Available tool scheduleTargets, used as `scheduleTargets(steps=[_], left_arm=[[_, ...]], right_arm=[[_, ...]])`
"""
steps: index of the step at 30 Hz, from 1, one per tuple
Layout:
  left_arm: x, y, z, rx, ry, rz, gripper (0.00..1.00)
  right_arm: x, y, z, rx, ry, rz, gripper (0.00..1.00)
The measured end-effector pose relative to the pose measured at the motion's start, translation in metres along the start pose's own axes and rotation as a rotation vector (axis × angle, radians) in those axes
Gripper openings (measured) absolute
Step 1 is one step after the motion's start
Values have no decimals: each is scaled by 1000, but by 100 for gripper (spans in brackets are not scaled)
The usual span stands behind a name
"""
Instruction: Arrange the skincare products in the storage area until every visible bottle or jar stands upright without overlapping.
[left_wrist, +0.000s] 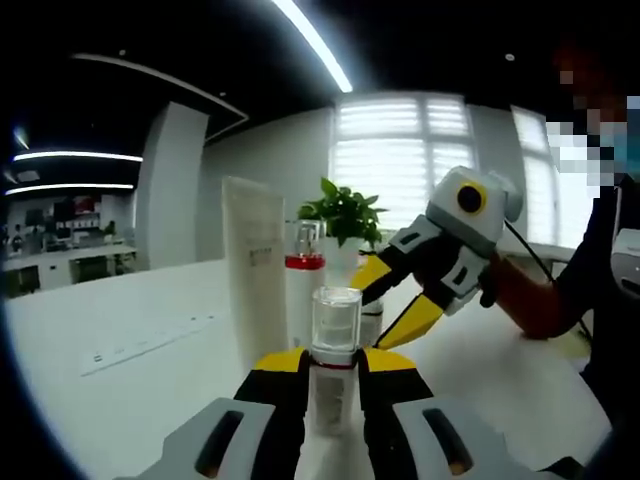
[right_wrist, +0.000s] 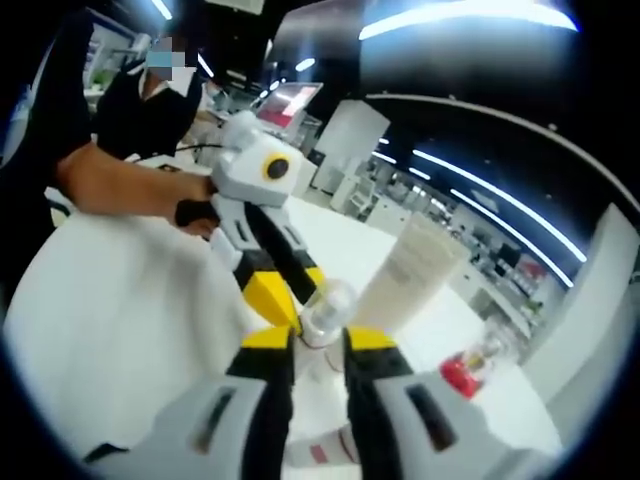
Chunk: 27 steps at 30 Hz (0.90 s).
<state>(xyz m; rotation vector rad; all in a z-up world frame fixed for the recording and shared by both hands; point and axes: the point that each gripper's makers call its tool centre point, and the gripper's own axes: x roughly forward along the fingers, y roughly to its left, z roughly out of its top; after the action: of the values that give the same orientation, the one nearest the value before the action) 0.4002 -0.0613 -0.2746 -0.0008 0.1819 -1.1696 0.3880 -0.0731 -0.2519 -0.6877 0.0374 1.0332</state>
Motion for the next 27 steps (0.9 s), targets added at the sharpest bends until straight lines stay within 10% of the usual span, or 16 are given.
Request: scheduleTargets(steps=[27], left_arm=[[-8, 7, -3, -34, -17, 37, 24]], right_arm=[[-6, -5, 9, -24, -23, -21, 12]])
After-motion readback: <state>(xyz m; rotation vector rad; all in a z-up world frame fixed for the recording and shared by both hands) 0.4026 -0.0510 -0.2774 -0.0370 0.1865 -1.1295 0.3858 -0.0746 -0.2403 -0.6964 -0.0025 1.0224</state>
